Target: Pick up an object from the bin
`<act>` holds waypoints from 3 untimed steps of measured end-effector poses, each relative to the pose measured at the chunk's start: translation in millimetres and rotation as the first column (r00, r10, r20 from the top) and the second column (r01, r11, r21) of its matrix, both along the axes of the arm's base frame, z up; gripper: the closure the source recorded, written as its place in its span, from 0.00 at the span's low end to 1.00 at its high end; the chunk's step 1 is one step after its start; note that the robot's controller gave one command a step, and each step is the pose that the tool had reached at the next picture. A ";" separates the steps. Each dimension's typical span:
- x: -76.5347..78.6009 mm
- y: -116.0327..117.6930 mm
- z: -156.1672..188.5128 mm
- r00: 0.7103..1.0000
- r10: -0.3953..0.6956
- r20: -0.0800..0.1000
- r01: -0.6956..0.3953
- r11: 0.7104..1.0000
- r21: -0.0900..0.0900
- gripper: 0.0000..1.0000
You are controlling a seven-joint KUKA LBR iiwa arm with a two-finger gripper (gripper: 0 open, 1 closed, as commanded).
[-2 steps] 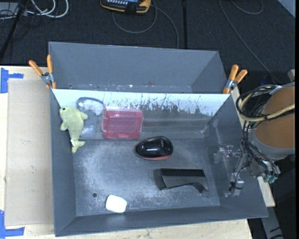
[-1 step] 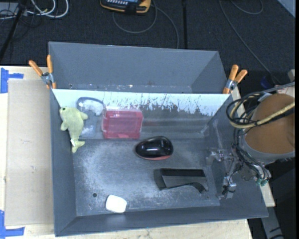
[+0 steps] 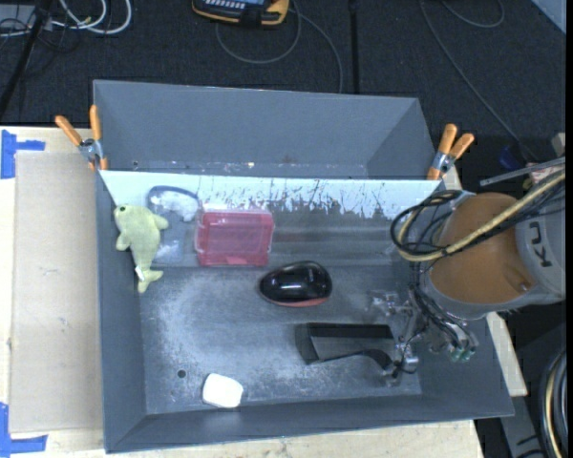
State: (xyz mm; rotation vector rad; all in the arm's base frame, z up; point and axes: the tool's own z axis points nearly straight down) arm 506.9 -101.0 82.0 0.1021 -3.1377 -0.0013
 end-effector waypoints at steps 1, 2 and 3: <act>10.9 18.5 -14.6 0.996 0.094 -0.007 -0.094 0.996 0.003 0.00; 26.6 40.2 -12.6 0.998 0.055 -0.003 -0.055 0.998 0.000 1.00; 26.7 40.3 -12.6 0.998 0.056 -0.003 -0.056 0.998 -0.001 1.00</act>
Offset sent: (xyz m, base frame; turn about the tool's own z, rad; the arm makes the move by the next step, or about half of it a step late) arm 0.0273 0.0407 -0.0120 -0.0541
